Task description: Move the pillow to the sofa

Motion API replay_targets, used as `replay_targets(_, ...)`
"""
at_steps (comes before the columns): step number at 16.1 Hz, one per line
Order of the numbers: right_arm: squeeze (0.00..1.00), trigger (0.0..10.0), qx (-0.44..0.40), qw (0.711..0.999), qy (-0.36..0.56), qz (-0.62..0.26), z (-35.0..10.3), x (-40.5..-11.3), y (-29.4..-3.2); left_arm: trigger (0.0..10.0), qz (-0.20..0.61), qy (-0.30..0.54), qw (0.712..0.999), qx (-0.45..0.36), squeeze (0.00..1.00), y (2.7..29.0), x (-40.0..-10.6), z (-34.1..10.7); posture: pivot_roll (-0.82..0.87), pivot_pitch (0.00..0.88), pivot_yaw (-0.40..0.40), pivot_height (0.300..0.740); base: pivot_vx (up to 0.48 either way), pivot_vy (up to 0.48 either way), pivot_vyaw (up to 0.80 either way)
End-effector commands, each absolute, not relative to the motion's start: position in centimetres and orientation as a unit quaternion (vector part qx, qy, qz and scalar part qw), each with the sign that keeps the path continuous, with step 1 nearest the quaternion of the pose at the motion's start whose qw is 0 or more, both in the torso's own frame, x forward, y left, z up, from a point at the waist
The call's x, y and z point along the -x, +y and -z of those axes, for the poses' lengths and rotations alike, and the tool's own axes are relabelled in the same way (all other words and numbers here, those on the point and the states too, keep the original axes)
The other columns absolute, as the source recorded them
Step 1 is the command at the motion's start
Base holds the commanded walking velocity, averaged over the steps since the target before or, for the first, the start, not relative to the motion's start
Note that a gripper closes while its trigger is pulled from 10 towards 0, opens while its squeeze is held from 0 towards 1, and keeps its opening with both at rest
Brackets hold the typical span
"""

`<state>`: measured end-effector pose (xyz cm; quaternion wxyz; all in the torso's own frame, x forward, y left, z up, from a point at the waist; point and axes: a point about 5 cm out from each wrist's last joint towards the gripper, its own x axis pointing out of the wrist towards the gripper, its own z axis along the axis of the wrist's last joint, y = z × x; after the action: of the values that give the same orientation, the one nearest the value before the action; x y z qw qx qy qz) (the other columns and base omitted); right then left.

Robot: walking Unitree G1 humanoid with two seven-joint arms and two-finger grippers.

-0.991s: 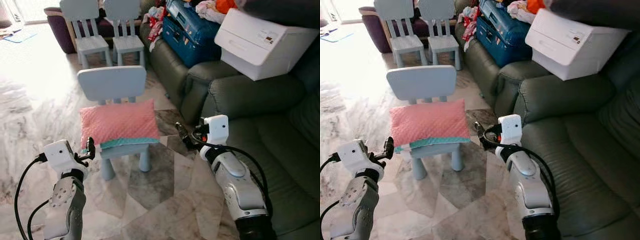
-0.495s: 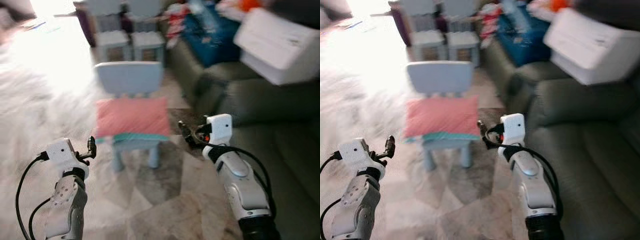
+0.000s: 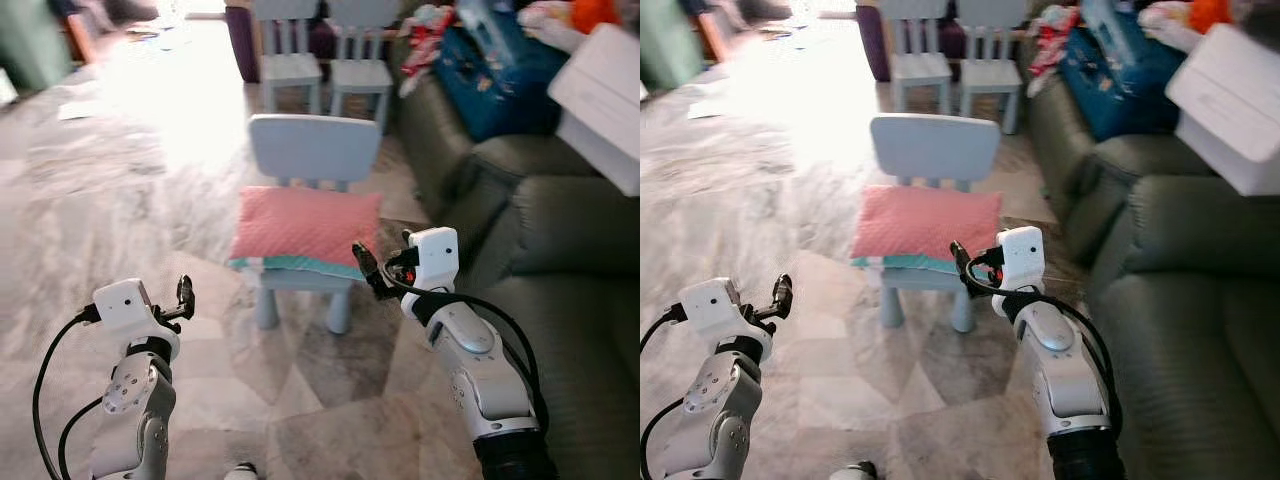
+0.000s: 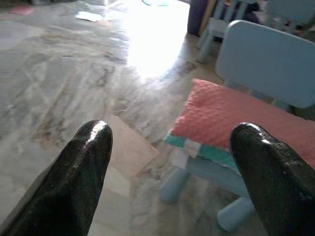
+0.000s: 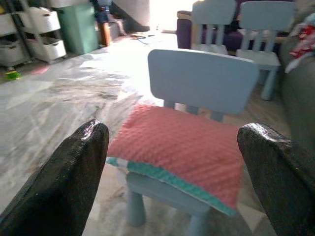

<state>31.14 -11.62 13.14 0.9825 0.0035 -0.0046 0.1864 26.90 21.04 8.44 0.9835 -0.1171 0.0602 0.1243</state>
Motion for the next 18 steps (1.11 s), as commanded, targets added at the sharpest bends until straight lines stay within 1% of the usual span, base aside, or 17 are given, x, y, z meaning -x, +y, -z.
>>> replay_targets(1, 0.0, 10.0, -0.001, 0.982, -0.016, -0.188, -13.64, -31.06, -11.51, 10.0, -0.126, 0.069, 0.983, 0.113, 0.0, 21.12, -26.85, -8.21, -0.11, 0.107, -0.039, 0.74, 0.0, 0.0, 0.8)
replay_targets(11, 0.0, 10.0, 0.001, 0.982, -0.019, -0.19, -13.77, -31.05, -11.17, 10.0, -0.122, 0.072, 0.984, 0.111, 0.0, 21.03, -26.91, -8.2, -0.11, 0.111, -0.036, 0.74, 0.0, 0.0, 0.76)
replay_targets(16, 0.0, 10.0, -0.028, 0.983, -0.018, -0.182, -13.92, -31.19, -11.49, 10.0, -0.107, 0.063, 0.984, 0.129, 0.0, 20.81, -27.07, -8.49, -0.11, 0.111, -0.036, 0.74, 0.0, 0.0, 0.0)
replay_targets(18, 0.0, 10.0, 0.013, 0.984, -0.03, -0.174, -14.05, -31.26, -11.45, 10.0, -0.109, 0.057, 0.985, 0.122, 0.0, 21.08, -27.09, -8.73, -0.11, 0.109, -0.037, 0.74, 0.0, 0.0, 0.0)
